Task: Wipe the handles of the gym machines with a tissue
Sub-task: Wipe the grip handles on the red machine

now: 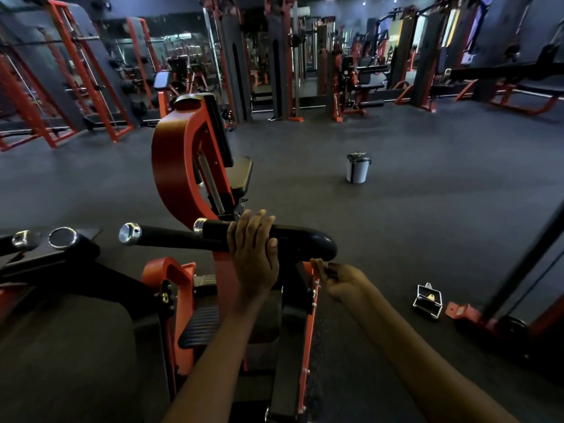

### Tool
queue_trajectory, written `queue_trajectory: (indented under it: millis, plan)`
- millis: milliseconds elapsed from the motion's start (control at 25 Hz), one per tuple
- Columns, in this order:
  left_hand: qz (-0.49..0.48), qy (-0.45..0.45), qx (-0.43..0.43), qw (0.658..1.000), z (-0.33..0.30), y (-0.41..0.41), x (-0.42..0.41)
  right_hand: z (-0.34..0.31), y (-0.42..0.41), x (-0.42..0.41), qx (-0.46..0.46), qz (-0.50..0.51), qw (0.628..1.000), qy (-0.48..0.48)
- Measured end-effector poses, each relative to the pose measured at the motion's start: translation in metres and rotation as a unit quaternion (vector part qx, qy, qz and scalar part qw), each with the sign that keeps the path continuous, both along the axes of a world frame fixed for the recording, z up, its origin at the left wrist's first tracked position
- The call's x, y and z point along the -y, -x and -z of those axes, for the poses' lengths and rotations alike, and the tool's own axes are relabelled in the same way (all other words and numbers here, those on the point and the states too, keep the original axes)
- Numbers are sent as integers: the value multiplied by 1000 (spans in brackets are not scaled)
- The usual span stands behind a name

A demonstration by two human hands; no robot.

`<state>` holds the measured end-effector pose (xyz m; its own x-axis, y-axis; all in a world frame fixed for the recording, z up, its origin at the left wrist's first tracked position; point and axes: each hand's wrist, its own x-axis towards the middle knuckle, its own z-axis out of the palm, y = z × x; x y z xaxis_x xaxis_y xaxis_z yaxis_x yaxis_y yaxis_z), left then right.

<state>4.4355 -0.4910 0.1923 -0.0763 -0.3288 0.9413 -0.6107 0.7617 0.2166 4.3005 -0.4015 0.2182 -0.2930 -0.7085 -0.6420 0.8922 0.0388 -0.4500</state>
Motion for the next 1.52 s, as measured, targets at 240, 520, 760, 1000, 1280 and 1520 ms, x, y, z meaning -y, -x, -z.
queue_trajectory:
  millis: [240, 520, 760, 1000, 1280, 1520]
  plan:
    - [-8, -1, 19, 1000, -1, -2, 2, -34, -16, -47, -172, 47, 982, 62]
    - [-1, -22, 55, 998, -2, -10, 0, 14, -9, -27, -769, 132, 607, 153]
    - [5, -33, 66, 997, -3, -13, -5, 19, 3, -19, -738, 132, 657, 84]
    - [11, -52, 66, 996, -12, -15, -10, 27, 16, -27, -804, 92, 570, 143]
    - [-23, -41, 89, 995, -20, -33, 6, 41, -4, -51, -784, -79, 605, 116]
    - [-24, -45, 83, 995, -16, -33, 5, 51, -8, -30, -731, 0, 664, 157]
